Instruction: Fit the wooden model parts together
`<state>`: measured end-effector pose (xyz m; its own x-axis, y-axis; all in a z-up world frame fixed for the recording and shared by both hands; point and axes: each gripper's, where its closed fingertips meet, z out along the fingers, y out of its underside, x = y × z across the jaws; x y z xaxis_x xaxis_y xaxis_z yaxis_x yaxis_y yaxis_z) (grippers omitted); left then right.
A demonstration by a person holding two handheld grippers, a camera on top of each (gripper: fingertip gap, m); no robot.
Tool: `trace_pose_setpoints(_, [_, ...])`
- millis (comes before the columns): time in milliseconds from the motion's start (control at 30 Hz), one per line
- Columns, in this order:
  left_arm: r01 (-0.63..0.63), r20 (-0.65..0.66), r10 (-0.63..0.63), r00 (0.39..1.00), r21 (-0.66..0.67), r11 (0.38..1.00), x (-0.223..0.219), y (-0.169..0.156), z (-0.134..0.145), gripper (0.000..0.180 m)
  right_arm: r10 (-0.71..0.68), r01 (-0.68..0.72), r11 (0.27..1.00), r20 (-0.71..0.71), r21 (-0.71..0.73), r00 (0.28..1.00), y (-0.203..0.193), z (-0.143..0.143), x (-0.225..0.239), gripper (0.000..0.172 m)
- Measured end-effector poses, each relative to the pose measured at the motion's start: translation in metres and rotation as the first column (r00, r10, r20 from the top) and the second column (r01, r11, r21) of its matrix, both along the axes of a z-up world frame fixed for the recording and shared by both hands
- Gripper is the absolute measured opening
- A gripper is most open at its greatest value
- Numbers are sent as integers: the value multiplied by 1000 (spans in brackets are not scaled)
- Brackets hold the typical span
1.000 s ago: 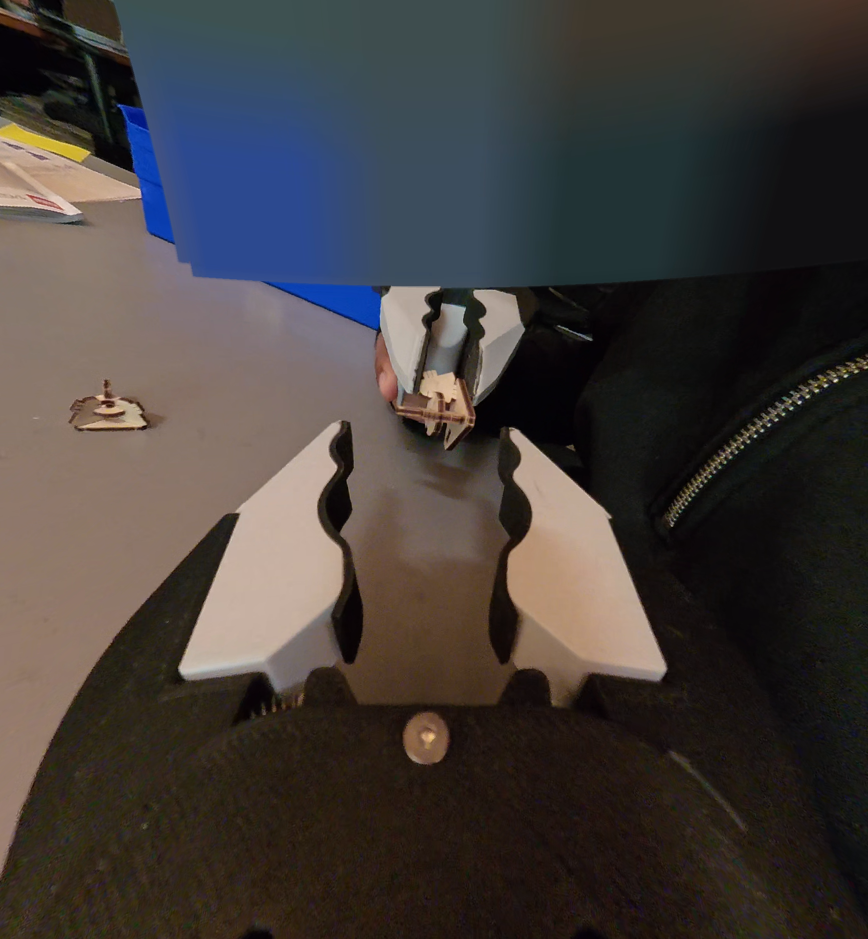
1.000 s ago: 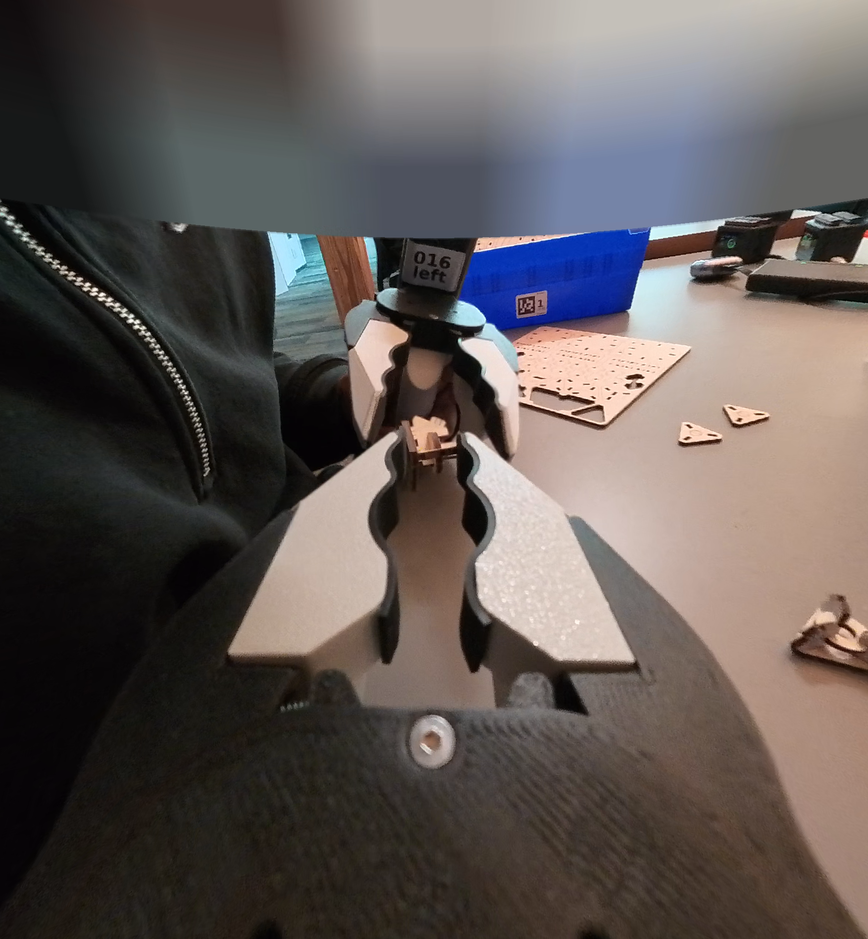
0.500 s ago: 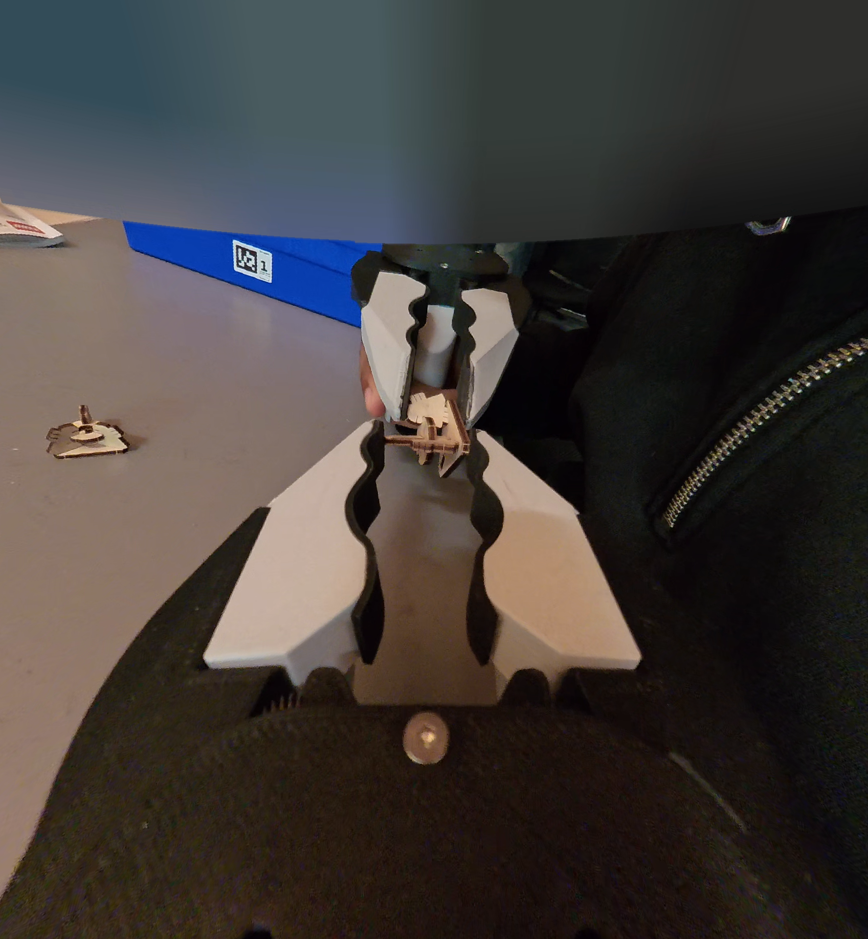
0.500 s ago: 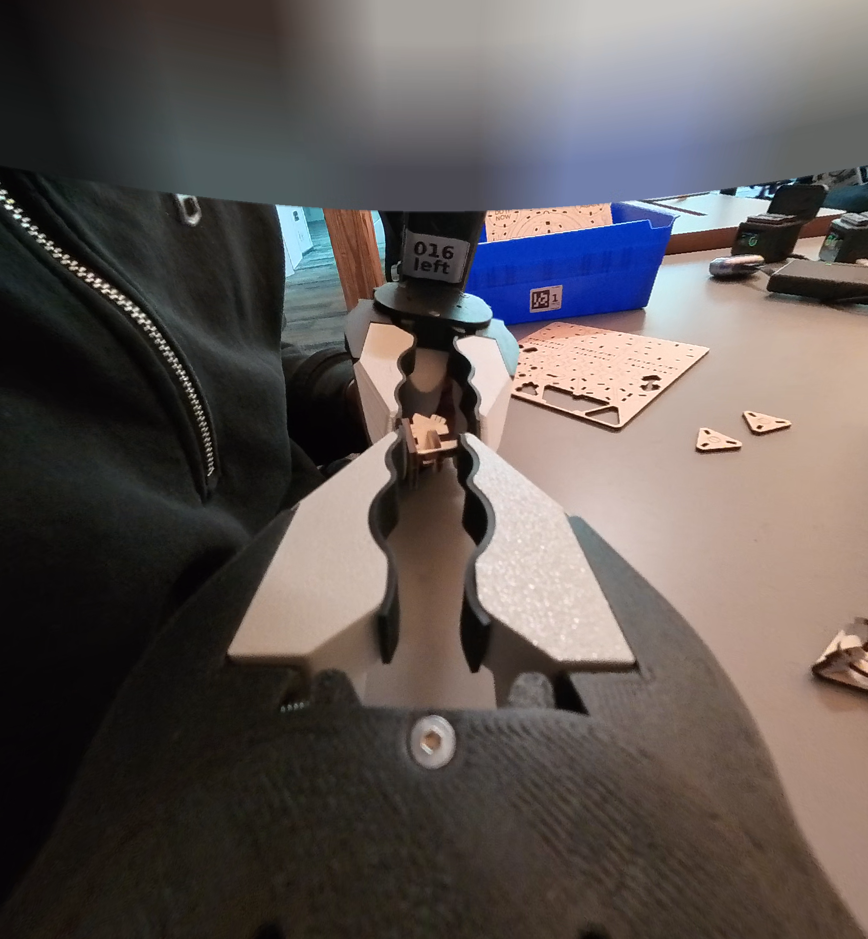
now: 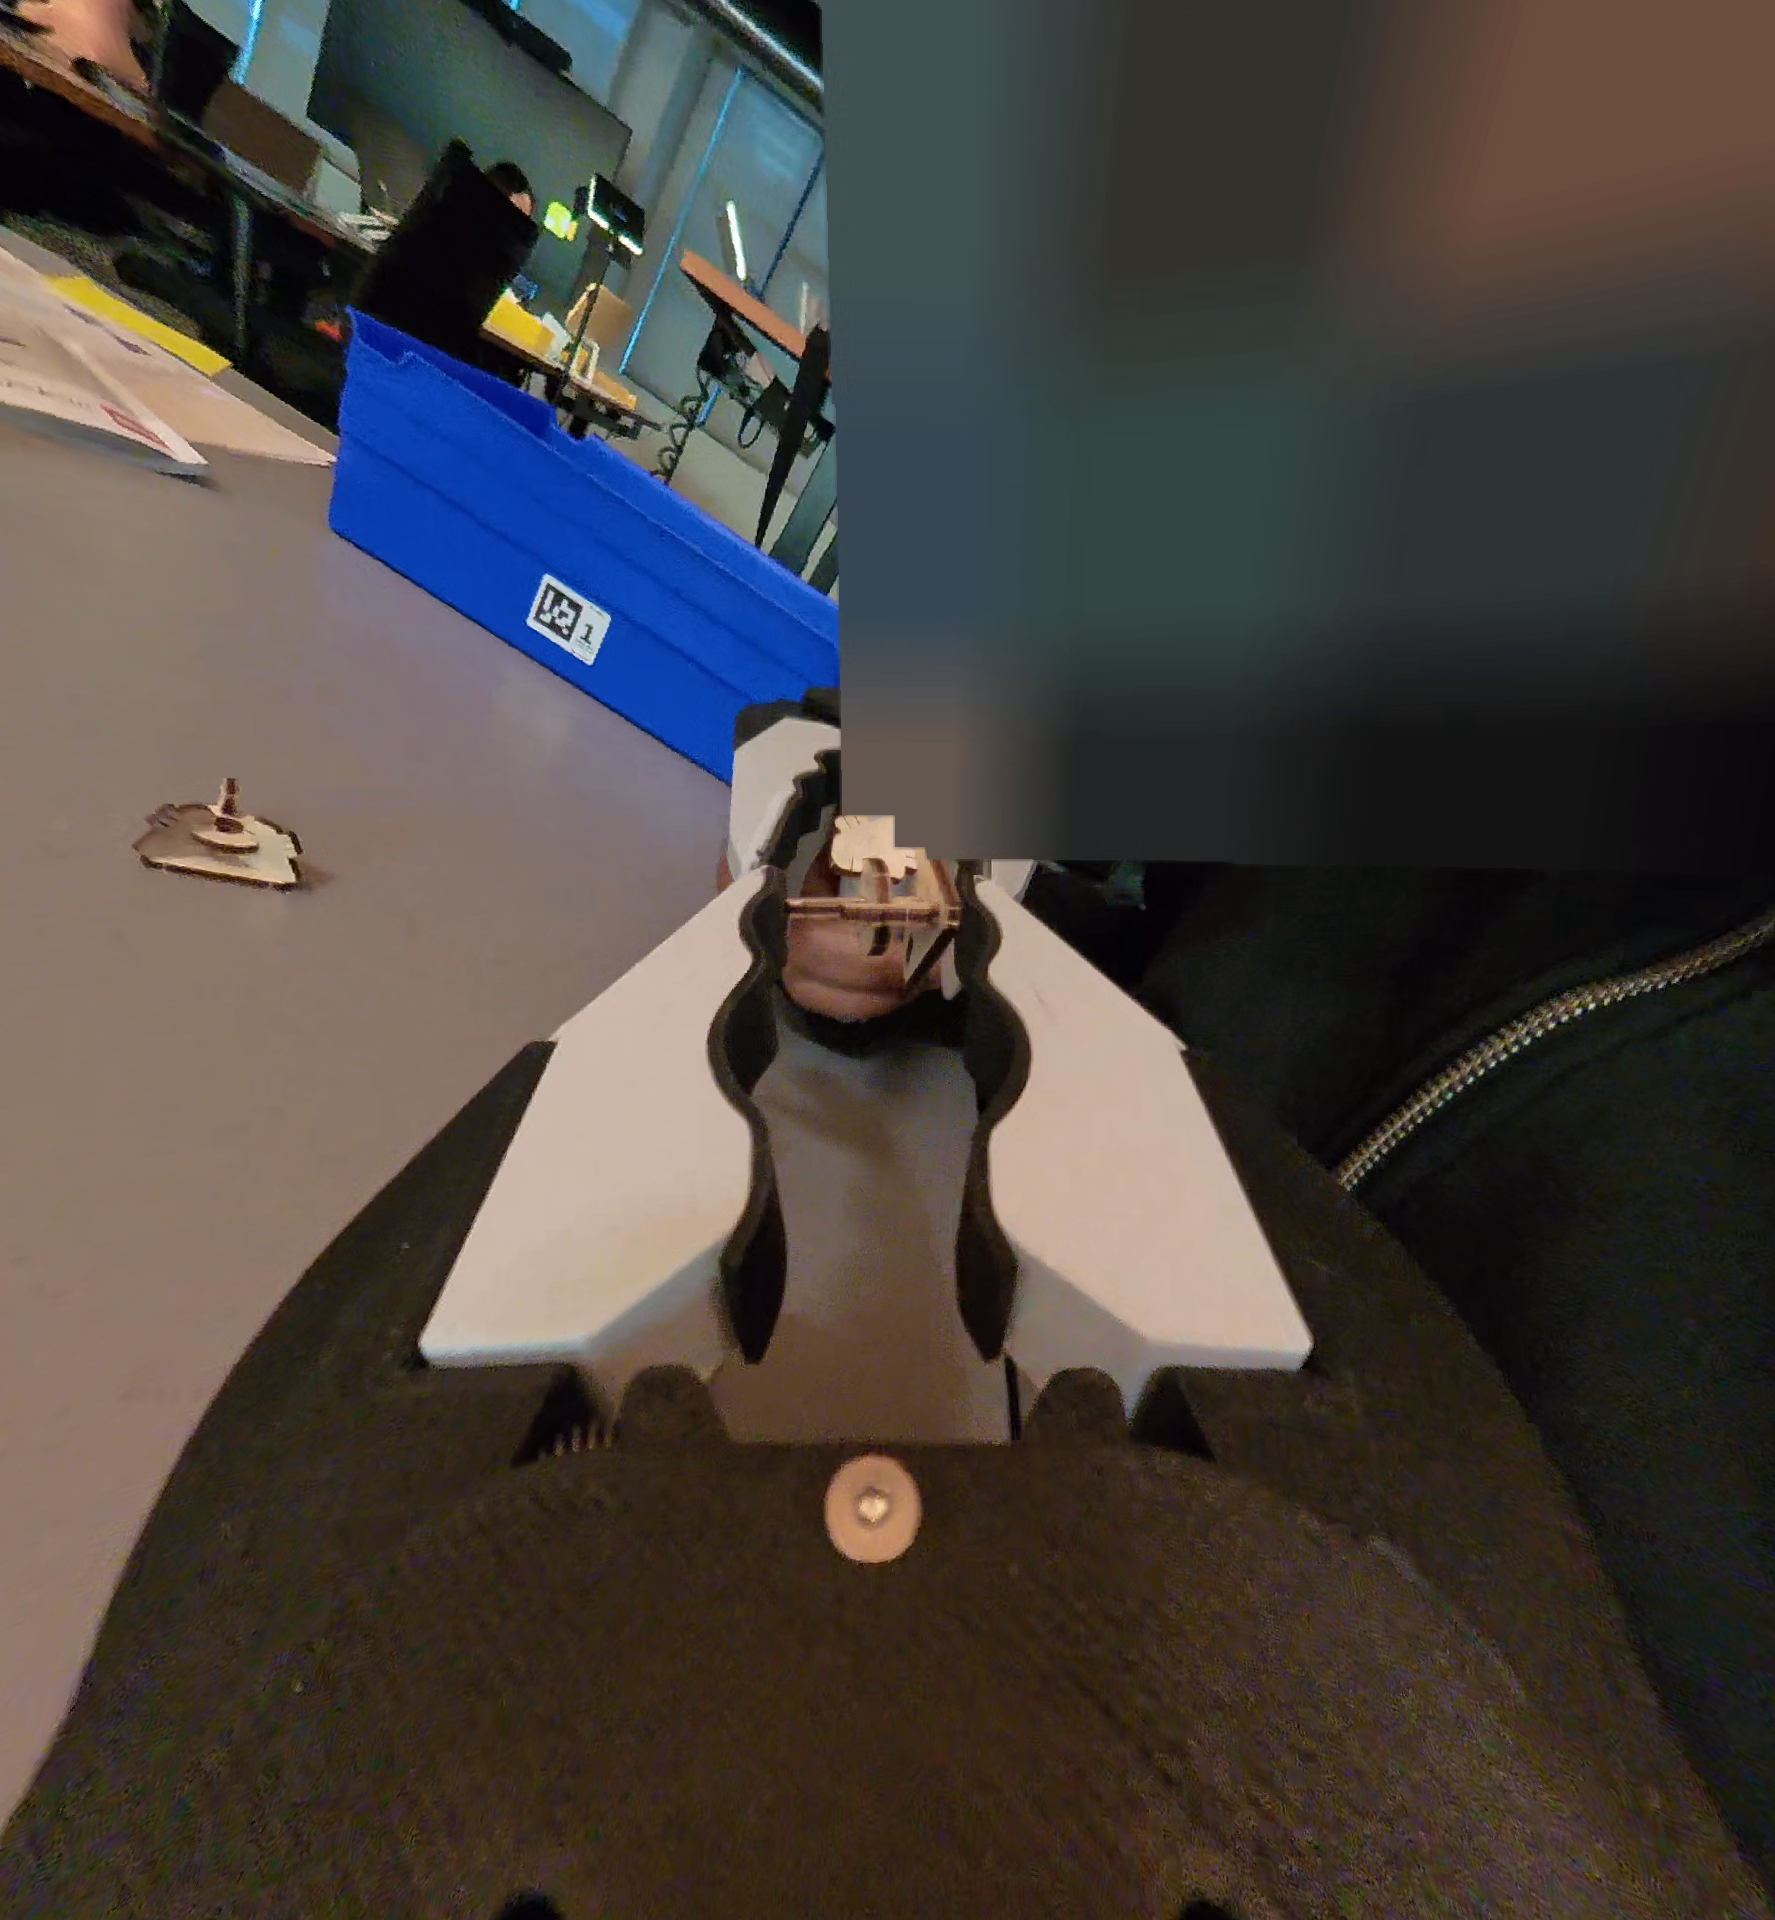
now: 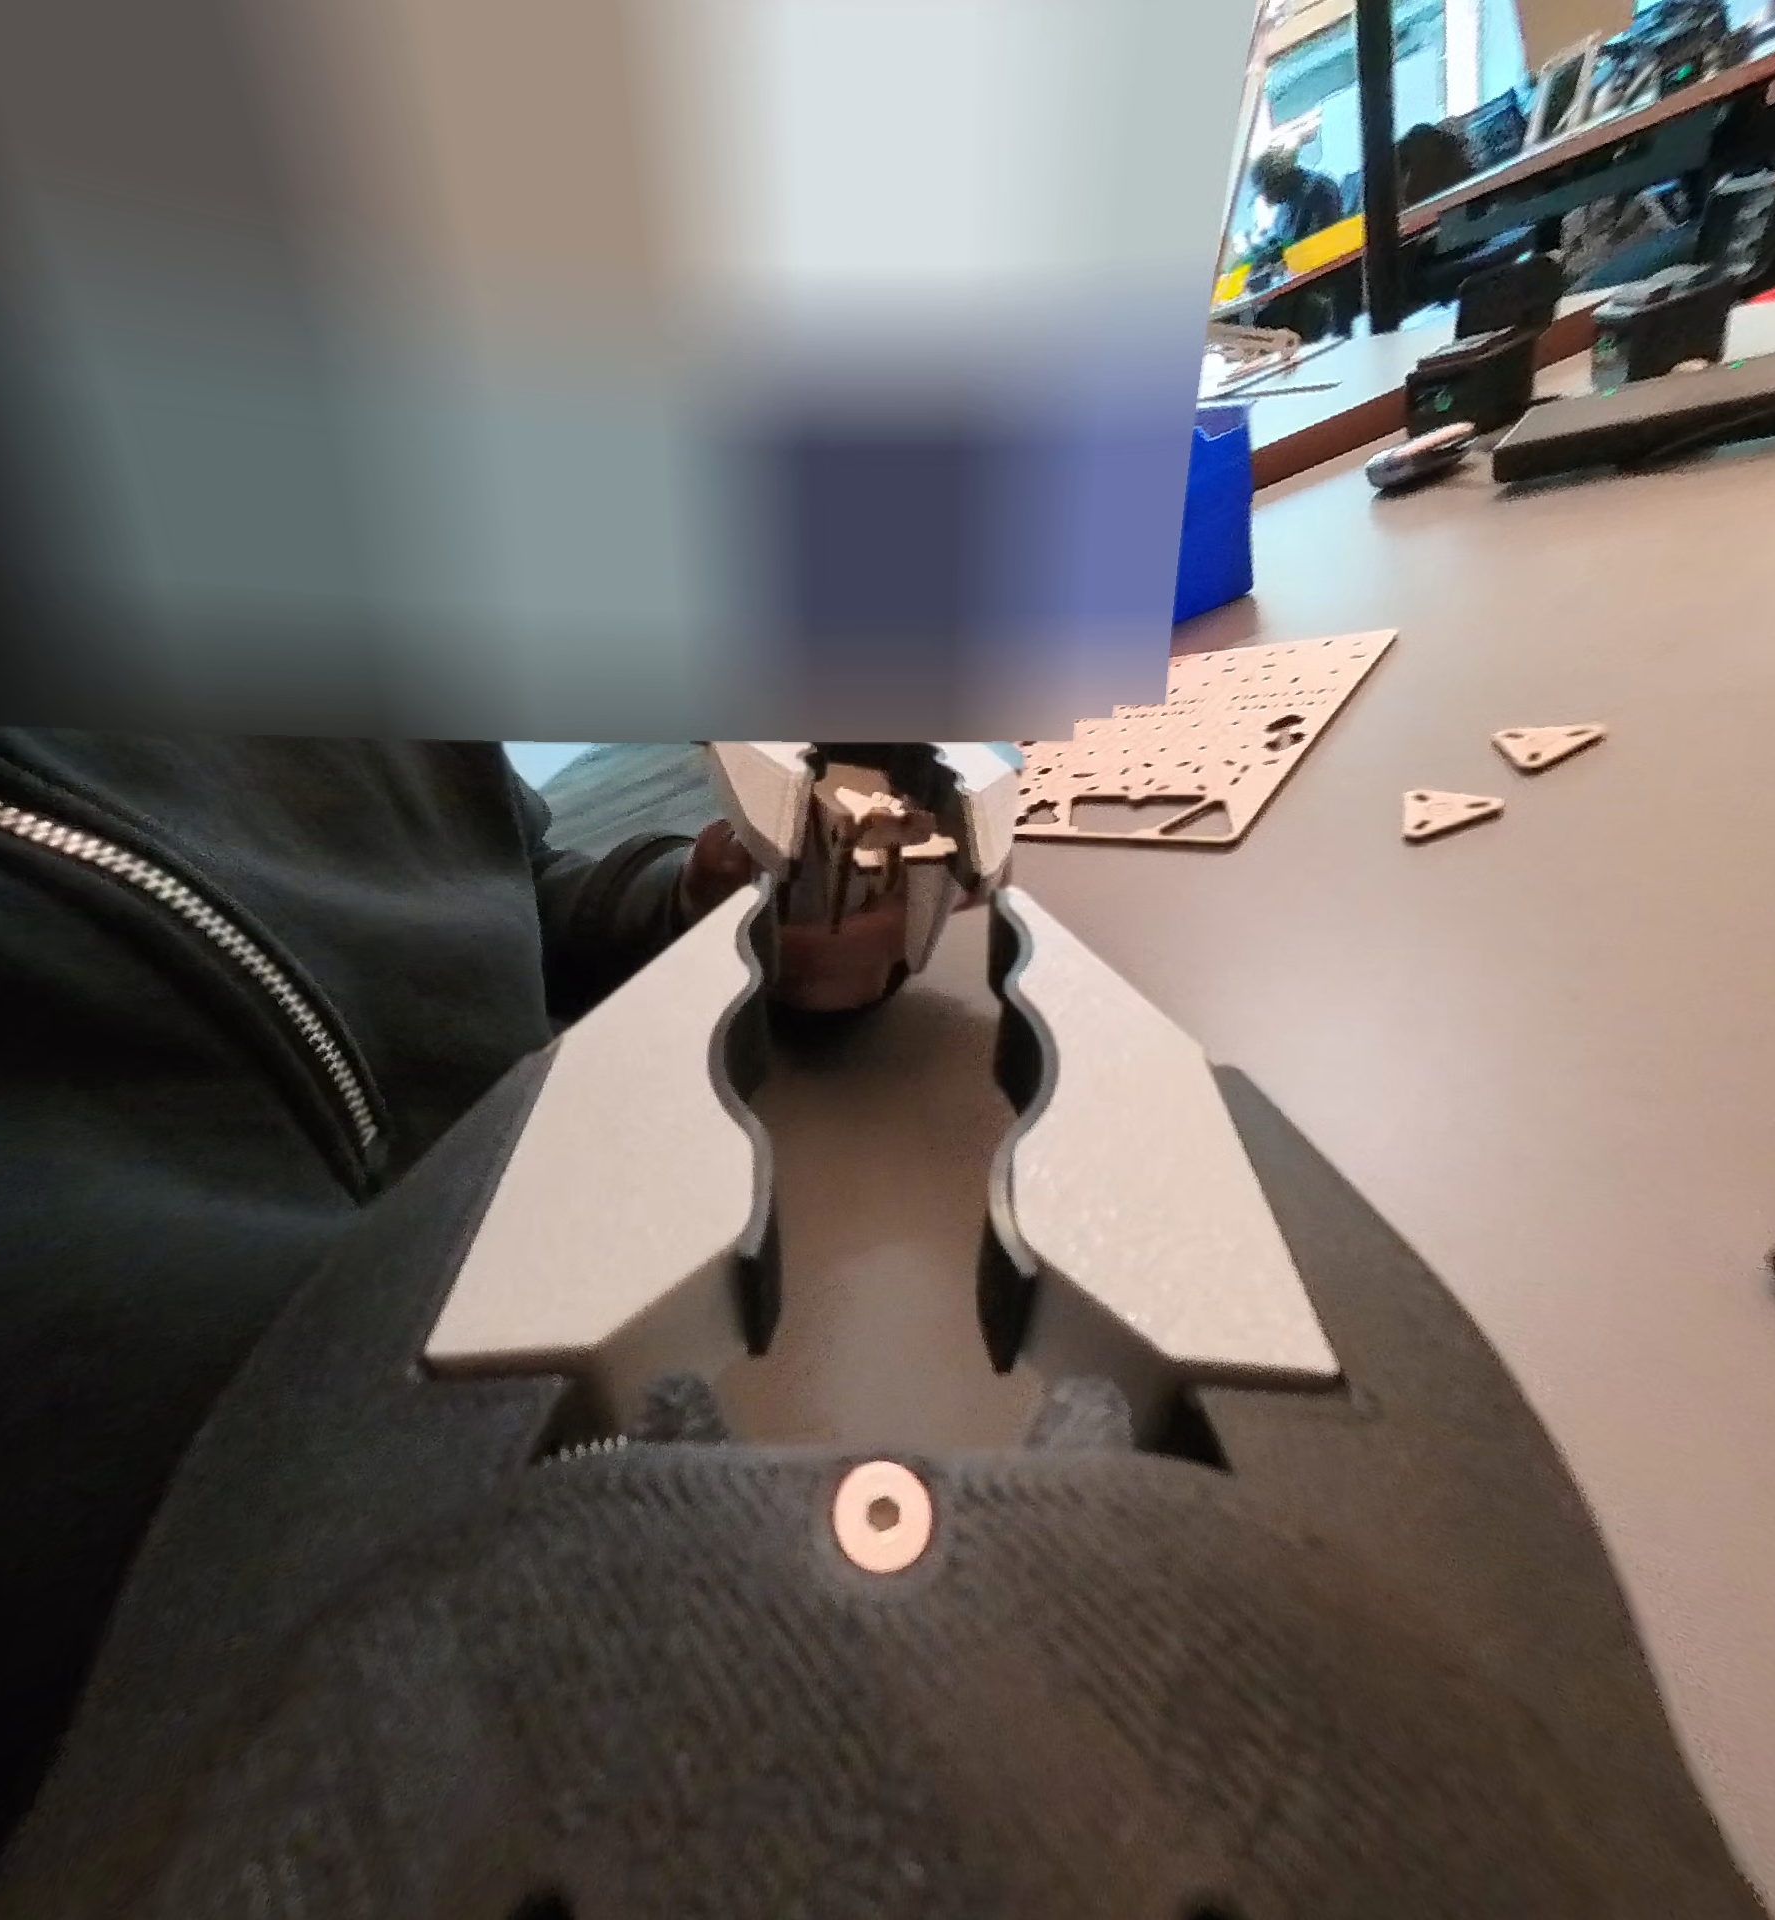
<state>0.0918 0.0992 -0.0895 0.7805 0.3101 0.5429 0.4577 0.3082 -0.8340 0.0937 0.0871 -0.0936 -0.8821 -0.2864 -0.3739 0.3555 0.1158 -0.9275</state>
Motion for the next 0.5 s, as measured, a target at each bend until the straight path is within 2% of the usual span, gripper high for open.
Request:
trace_pose_setpoints(233, [27, 53, -32, 998, 94, 995, -1, -2, 4, 29, 34, -34, 999, 107, 6, 994, -6, 0, -3, 30])
trace_pose_setpoints(400, [6, 36, -9, 999, 70, 997, -3, -1, 3, 29, 45, -47, 999, 173, 6, 984, -5, -1, -6, 28])
trace_pose_setpoints(500, [-40, 14, 40, 999, 26, 999, -6, -3, 1, 29, 44, -43, 999, 186, -8, 982, -4, 1, -6, 16])
